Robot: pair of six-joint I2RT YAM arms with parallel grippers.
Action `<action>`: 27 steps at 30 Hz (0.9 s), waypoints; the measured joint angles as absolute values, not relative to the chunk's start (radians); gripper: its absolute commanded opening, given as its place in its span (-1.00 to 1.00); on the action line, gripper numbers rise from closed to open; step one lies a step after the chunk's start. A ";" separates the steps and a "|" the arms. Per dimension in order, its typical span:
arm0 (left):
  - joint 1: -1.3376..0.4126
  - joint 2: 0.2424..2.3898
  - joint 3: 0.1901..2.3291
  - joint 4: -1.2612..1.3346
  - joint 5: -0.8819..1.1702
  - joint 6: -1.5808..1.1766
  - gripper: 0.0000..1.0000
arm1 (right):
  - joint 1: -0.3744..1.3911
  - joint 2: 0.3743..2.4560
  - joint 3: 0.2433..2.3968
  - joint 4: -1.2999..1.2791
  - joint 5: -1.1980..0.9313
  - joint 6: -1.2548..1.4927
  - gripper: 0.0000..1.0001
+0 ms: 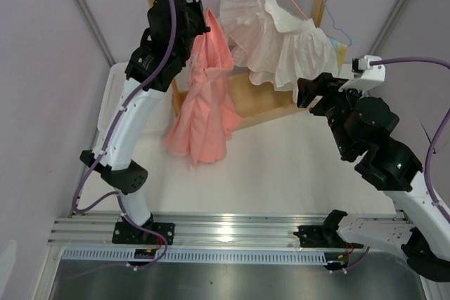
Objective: Place the skirt on the hanger
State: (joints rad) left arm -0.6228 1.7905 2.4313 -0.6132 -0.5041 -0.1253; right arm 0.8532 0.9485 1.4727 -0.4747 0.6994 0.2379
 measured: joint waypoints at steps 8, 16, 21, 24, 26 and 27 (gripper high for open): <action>-0.548 1.808 2.436 -0.571 -0.503 -0.184 -1.00 | 0.853 0.937 1.427 -0.483 0.693 0.257 0.41; -0.500 1.814 2.350 -0.612 -0.481 -0.282 -1.00 | 0.853 0.932 1.396 -0.484 0.679 0.274 0.40; -0.500 1.746 2.126 -0.500 -0.428 -0.323 -0.77 | 0.852 0.920 1.370 -0.482 0.673 0.285 0.40; -0.494 1.659 1.995 -0.439 -0.379 -0.332 -0.41 | 0.851 0.917 1.353 -0.481 0.673 0.289 0.41; -0.494 1.592 1.910 -0.446 -0.353 -0.330 -0.15 | 0.850 0.917 1.337 -0.479 0.672 0.290 0.42; -0.494 1.565 1.877 -0.444 -0.341 -0.323 -0.10 | 0.849 0.917 1.330 -0.478 0.669 0.292 0.42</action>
State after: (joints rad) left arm -0.4942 1.5654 1.8774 -0.4442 -0.3412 -0.3225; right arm 0.8494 0.9169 1.3300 -0.4782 0.6689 0.2920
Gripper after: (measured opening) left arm 0.366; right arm 0.709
